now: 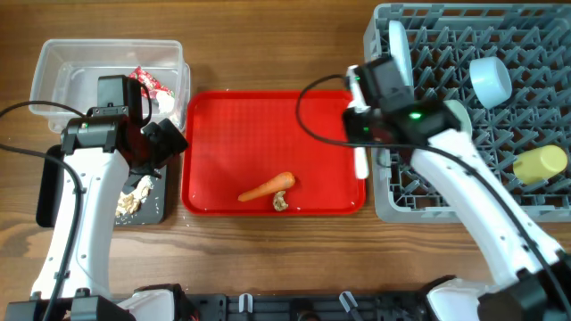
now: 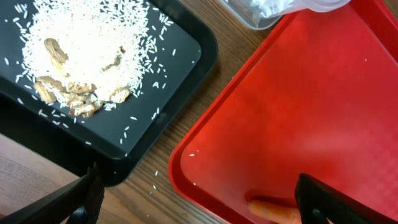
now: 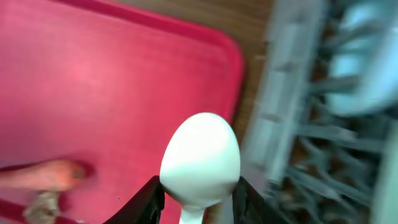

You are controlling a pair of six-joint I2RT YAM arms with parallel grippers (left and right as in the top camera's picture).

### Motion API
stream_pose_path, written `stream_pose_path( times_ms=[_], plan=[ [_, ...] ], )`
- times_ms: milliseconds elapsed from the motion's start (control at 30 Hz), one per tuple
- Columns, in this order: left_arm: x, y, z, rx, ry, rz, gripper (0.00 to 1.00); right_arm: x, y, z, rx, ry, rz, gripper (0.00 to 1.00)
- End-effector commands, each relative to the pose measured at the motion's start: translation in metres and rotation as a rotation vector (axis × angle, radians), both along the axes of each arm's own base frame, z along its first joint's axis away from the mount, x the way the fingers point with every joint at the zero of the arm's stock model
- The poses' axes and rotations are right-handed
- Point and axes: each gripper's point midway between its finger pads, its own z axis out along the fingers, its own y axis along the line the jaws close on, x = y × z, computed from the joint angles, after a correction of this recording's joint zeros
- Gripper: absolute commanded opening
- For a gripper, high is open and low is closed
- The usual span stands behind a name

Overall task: Sort waste into correct bins and load items into the dishwasher rack
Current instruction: 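Carry the white spoon into the rack and release it, then reach the left gripper to the carrot on the red tray and grasp it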

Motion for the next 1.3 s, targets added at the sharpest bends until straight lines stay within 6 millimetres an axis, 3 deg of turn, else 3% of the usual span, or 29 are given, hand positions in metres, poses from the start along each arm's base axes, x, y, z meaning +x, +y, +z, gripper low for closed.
stream_pose_path(
  times_ms=[0, 100, 400, 700, 1167, 1267],
  plan=[
    [0.0, 0.002, 0.006, 0.0, -0.02, 0.009, 1.0, 0.003, -0.037, 0.006, -0.086, -0.012, -0.052, 0.31],
    [0.0, 0.002, 0.006, 0.0, -0.02, 0.009, 1.0, -0.002, -0.056, 0.0, -0.126, 0.029, -0.047, 0.31],
    [0.0, 0.002, 0.006, 0.0, -0.02, 0.009, 1.0, -0.004, -0.078, -0.004, -0.159, 0.061, -0.085, 0.31],
    [0.0, 0.002, 0.006, 0.0, -0.019, 0.009, 1.0, -0.012, -0.078, -0.046, -0.169, 0.153, -0.1, 0.32],
    [0.0, 0.002, 0.006, -0.001, -0.018, 0.009, 1.0, -0.013, -0.076, -0.073, -0.156, 0.222, -0.132, 0.33],
    [0.0, 0.002, 0.006, -0.001, -0.018, 0.009, 1.0, -0.012, -0.076, -0.072, -0.145, 0.216, -0.164, 0.4]
  ],
)
